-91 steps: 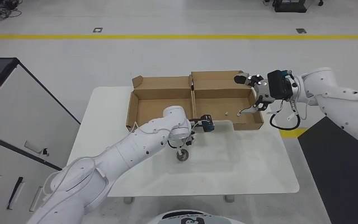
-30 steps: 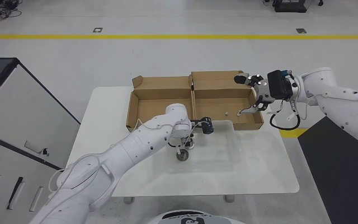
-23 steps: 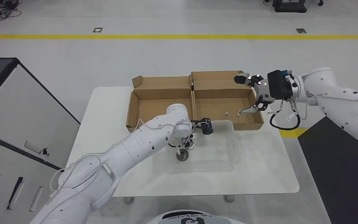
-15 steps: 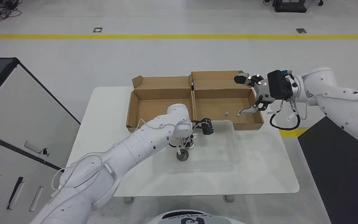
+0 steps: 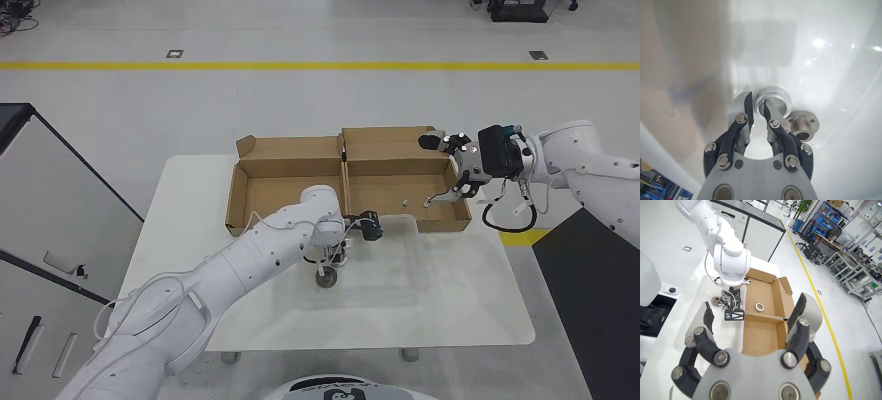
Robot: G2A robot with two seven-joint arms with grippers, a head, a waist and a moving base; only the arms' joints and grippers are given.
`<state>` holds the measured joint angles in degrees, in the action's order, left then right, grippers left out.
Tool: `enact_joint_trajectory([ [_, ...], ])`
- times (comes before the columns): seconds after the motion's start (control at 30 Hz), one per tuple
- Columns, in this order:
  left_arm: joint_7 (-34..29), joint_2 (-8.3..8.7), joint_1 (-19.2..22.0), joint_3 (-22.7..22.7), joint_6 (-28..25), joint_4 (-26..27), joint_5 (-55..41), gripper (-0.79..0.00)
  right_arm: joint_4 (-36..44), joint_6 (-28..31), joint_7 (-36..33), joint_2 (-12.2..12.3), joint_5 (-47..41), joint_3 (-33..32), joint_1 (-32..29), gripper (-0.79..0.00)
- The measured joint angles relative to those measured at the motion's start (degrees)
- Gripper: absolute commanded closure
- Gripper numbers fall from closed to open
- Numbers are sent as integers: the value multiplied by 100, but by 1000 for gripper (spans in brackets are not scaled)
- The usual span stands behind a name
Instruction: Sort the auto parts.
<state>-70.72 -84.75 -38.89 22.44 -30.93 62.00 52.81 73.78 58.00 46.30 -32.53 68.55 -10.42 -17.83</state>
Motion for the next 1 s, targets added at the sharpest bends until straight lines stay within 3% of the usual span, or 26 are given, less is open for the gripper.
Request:
enact_joint_trajectory([
  [0.33, -115, -33, 71, 67, 2, 32, -141, 0, 0, 0, 0, 0, 0, 0, 0, -785],
  [0.57, -313, 118, 47, 316, 46, 532, -165, 0, 0, 0, 0, 0, 0, 0, 0, -785],
  [0.77, -536, 447, -159, 624, 270, 1449, -126, 0, 0, 0, 0, 0, 0, 0, 0, -785],
  [1.0, -888, 999, -559, 1111, 622, 2871, -300, 0, 0, 0, 0, 0, 0, 0, 0, -785],
])
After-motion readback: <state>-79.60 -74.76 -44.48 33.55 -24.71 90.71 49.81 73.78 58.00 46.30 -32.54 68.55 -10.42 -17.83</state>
